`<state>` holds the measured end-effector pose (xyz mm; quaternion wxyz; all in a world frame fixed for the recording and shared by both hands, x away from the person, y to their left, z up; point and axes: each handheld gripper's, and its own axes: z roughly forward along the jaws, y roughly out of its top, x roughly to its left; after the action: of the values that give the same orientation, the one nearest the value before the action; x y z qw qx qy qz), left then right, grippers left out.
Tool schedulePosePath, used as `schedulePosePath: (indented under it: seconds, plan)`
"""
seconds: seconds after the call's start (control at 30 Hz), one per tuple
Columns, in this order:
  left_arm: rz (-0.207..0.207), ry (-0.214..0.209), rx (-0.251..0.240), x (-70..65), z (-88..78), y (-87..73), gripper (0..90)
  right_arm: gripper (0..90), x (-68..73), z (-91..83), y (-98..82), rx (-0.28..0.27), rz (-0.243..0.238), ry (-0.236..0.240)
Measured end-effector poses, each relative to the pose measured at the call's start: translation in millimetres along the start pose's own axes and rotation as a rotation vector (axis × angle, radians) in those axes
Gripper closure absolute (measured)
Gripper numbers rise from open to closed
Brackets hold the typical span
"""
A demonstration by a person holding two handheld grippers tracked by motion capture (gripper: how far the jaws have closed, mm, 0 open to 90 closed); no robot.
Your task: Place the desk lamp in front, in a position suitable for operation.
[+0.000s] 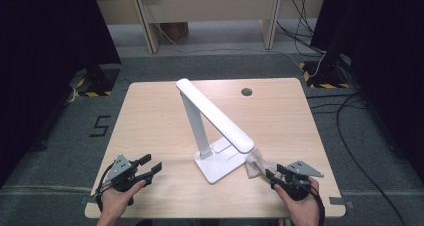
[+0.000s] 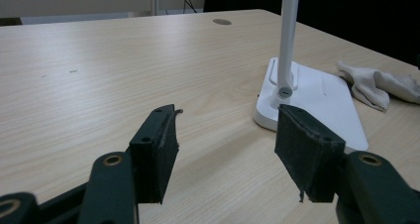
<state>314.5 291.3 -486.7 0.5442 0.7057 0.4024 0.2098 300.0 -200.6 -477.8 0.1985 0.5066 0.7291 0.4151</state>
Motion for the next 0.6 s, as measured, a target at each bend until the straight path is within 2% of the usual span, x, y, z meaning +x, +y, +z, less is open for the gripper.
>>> schedulePosePath:
  seconds: [0.17,0.33,0.43,0.47,0.6]
  plan:
    - [0.030,-0.016,0.019,-6.0,18.7,10.3,40.6,57.4,13.4,10.4,6.9,0.036,-0.037,0.022]
    - [0.035,-0.035,0.038,-8.3,40.9,21.5,41.1,63.9,30.3,24.7,12.3,0.079,-0.069,0.043]
    - [0.041,-0.060,0.047,-11.7,55.5,32.8,41.1,70.3,45.2,38.3,17.2,0.113,-0.106,0.068]
    - [0.043,-0.071,0.048,-13.3,60.7,37.3,41.1,70.3,45.2,38.3,17.2,0.113,-0.106,0.068]
    - [0.061,-0.112,0.045,-21.3,80.5,56.0,41.8,77.6,59.4,53.2,20.2,0.149,-0.148,0.089]
